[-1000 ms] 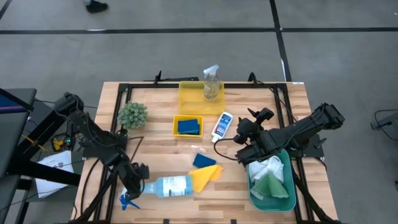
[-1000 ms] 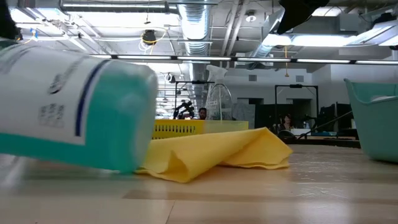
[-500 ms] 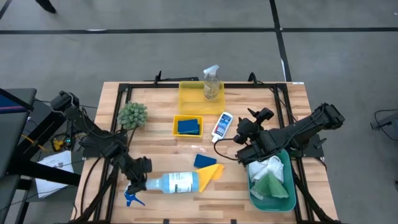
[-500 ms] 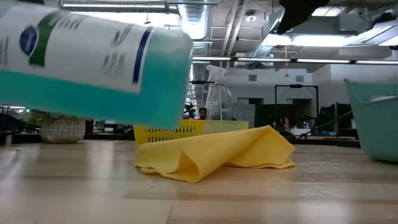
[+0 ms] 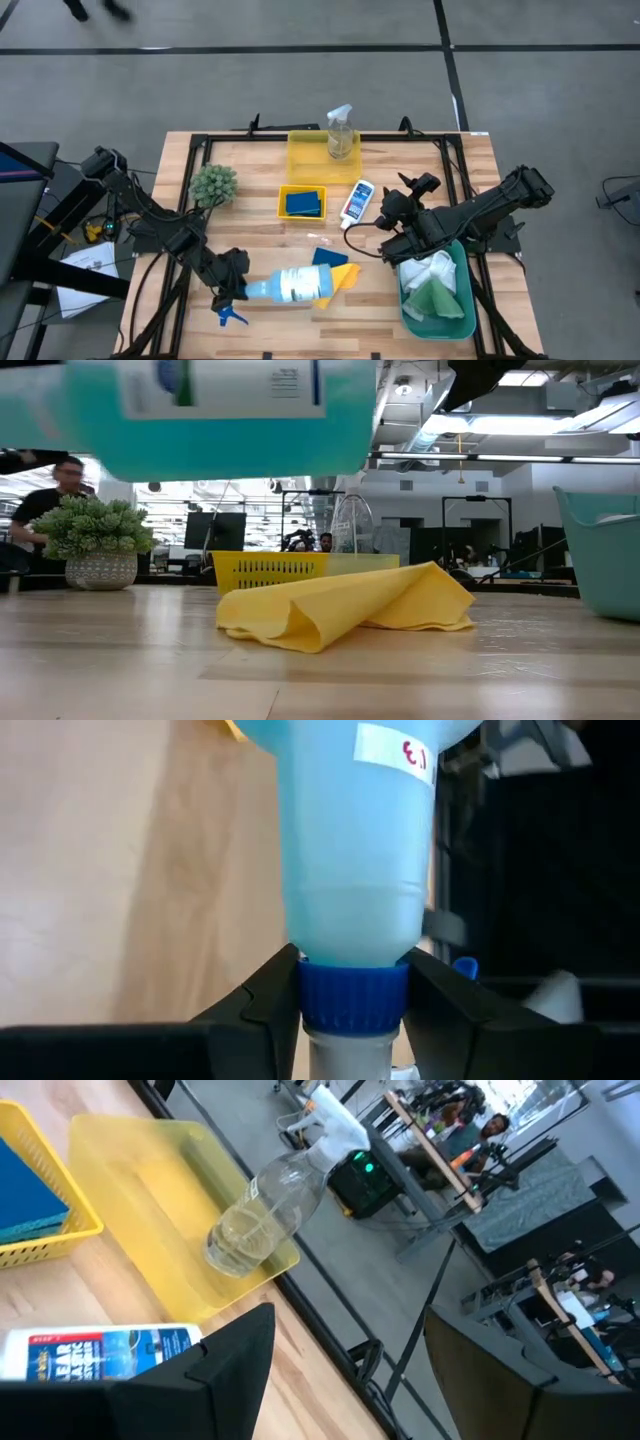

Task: Pick & Place Kitchen Items
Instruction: Put the blue bottle into the top yellow bin

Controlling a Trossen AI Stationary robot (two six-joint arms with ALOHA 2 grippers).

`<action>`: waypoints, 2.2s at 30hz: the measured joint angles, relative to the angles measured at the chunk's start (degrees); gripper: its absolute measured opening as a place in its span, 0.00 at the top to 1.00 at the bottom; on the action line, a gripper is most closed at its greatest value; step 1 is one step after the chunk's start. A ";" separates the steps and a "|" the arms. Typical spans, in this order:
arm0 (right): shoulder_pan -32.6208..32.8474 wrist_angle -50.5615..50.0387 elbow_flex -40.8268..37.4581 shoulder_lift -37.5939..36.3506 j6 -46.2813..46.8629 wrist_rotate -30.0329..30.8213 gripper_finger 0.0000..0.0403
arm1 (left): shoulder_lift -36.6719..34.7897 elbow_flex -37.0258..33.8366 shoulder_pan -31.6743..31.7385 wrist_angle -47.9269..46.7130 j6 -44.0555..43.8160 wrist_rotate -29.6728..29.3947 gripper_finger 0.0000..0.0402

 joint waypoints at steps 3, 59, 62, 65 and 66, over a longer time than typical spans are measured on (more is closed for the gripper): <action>0.02 0.08 0.00 0.00 0.00 0.25 0.38 | -0.02 0.00 0.02 0.03 0.63 -4.37 0.67; 11.60 -0.24 0.02 -8.96 8.00 7.63 0.38 | 2.36 8.88 7.34 -4.27 85.78 -53.44 0.67; 11.61 -0.09 0.02 -8.96 8.60 7.64 0.38 | 2.36 11.30 8.81 -4.17 92.43 -55.07 0.67; 11.64 -0.17 0.02 -8.94 9.45 7.62 0.38 | 2.58 13.28 10.16 -2.48 100.25 -56.55 0.67; 11.65 -0.15 0.02 -8.94 9.50 7.56 0.38 | 2.78 13.87 10.62 -1.46 103.45 -57.44 0.67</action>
